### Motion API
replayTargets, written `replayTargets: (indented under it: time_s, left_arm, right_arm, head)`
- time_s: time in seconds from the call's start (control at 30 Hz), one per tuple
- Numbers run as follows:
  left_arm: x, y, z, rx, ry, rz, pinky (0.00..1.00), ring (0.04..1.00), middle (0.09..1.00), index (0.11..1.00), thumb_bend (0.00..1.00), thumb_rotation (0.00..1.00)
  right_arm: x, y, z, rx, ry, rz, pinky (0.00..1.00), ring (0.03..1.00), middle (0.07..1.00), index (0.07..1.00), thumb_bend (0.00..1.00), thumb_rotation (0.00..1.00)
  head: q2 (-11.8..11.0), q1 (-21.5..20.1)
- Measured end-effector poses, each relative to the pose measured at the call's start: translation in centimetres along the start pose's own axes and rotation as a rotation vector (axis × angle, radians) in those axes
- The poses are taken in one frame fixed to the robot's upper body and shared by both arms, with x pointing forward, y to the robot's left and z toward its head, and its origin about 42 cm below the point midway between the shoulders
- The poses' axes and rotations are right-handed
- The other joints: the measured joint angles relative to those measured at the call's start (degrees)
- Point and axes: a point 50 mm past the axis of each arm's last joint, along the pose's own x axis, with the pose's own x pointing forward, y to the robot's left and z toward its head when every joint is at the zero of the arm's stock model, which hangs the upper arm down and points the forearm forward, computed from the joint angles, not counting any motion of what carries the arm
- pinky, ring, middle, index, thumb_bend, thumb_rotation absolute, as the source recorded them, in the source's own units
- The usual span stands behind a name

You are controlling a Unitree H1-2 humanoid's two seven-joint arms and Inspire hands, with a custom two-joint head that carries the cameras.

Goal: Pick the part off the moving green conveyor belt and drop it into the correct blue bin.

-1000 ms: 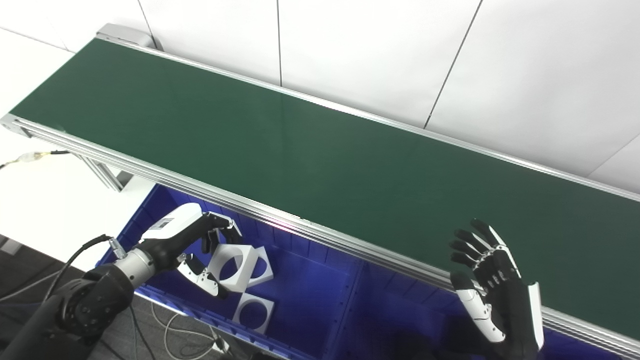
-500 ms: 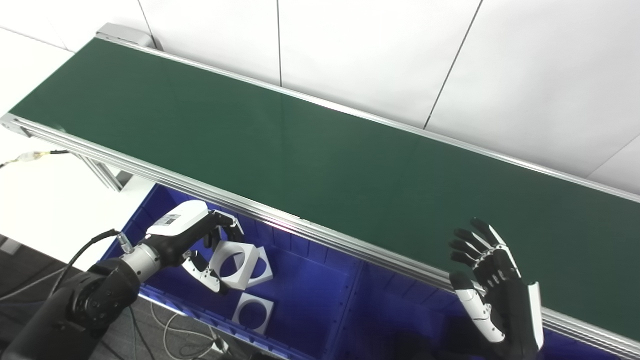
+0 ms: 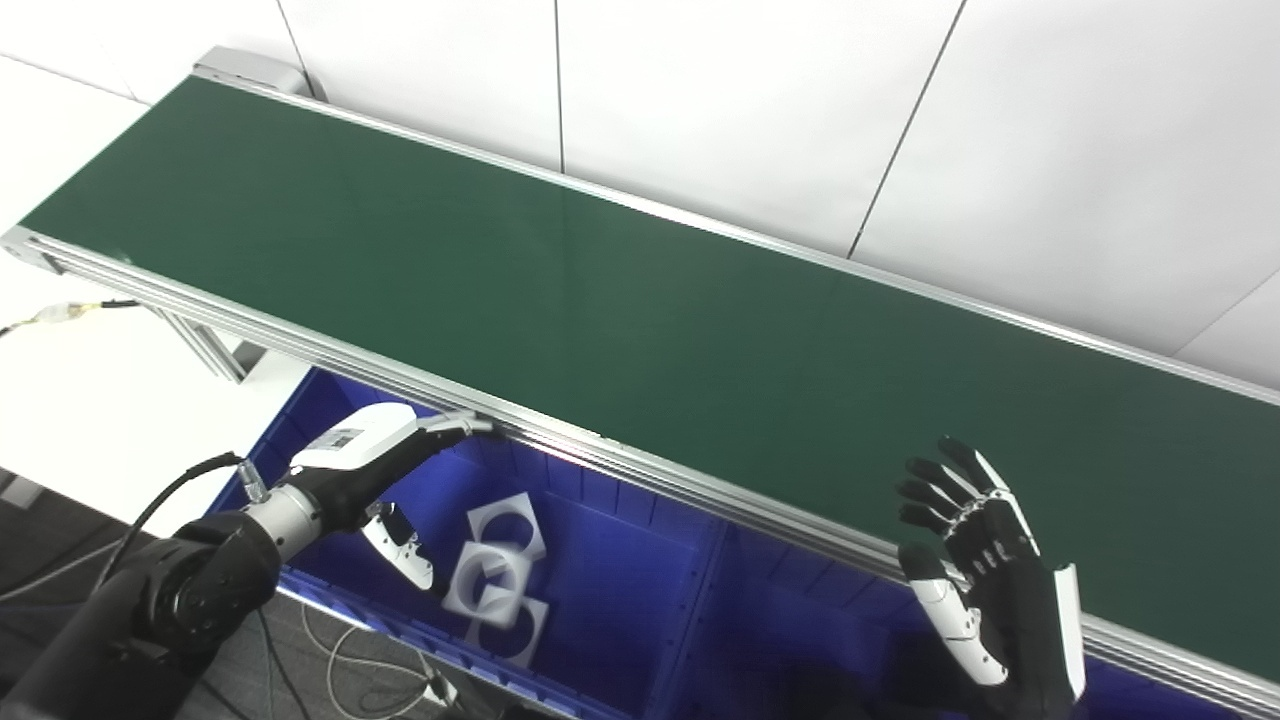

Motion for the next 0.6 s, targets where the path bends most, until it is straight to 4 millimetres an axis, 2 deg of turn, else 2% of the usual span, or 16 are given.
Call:
replayTargets:
  time_s: [0.07, 0.1, 0.13, 0.33, 0.4, 0.47, 0.5, 0.53, 0.6]
  left_arm:
    - [0.0, 0.0, 0.0, 0.001, -0.001, -0.001, 0.79, 0.9, 0.98, 0.973, 1.0, 0.04]
    - [0.1, 0.1, 0.1, 0.001, -0.002, -0.001, 0.79, 0.901, 0.975, 0.969, 1.0, 0.09]
    - [0.1, 0.2, 0.1, 0.002, -0.004, 0.001, 0.79, 0.901, 0.974, 0.969, 1.0, 0.1]
    - [-0.1, 0.8, 0.0, 0.025, -0.032, 0.016, 0.75, 0.854, 0.933, 0.942, 1.0, 0.26]
    - [-0.4, 1.4, 0.1, 0.005, -0.049, 0.054, 0.75, 0.841, 0.907, 0.934, 0.95, 0.32]
    - [-0.9, 2.3, 0.7, -0.027, -0.095, 0.11, 0.73, 0.838, 0.892, 0.923, 0.87, 0.43]
    - [-1.0, 2.7, 1.0, -0.047, -0.114, 0.138, 0.72, 0.849, 0.899, 0.928, 0.8, 0.6]
    - [-1.2, 3.0, 1.5, -0.071, -0.135, 0.166, 0.72, 0.853, 0.903, 0.929, 0.77, 0.71]
    - [-1.2, 3.0, 2.7, -0.127, -0.182, 0.2, 0.72, 0.855, 0.906, 0.926, 0.76, 0.79]
  right_arm:
    - [0.0, 0.0, 0.0, -0.002, 0.001, 0.001, 0.66, 0.728, 0.769, 0.851, 0.68, 0.58]
    - [0.1, 0.0, -0.1, -0.003, 0.001, 0.001, 0.66, 0.726, 0.768, 0.85, 0.68, 0.58]
    - [0.1, 0.0, -0.1, -0.004, 0.001, 0.001, 0.66, 0.726, 0.768, 0.85, 0.68, 0.58]
    - [0.1, 0.2, -0.5, -0.001, 0.014, 0.003, 0.66, 0.729, 0.773, 0.851, 0.69, 0.59]
    - [0.1, 0.3, -0.6, -0.001, 0.018, 0.005, 0.66, 0.732, 0.777, 0.852, 0.68, 0.58]
    - [0.1, 0.3, -0.7, 0.0, 0.021, 0.007, 0.66, 0.732, 0.779, 0.852, 0.67, 0.57]
    - [0.1, 0.4, -0.7, 0.001, 0.022, 0.008, 0.66, 0.732, 0.779, 0.851, 0.67, 0.57]
    - [0.1, 0.4, -0.8, 0.002, 0.023, 0.01, 0.66, 0.732, 0.779, 0.85, 0.67, 0.57]
    - [0.1, 0.5, -0.9, 0.004, 0.026, 0.011, 0.66, 0.732, 0.779, 0.849, 0.67, 0.57]
  head:
    - [-0.2, 0.0]
    - [-0.3, 0.0]
    - [-0.3, 0.0]
    - [-0.8, -1.4]
    - [-1.1, -1.9]
    - [-1.5, -3.2]
    - [-2.0, -4.3]
    - [-2.0, -4.3]
    - [-2.7, -5.7]
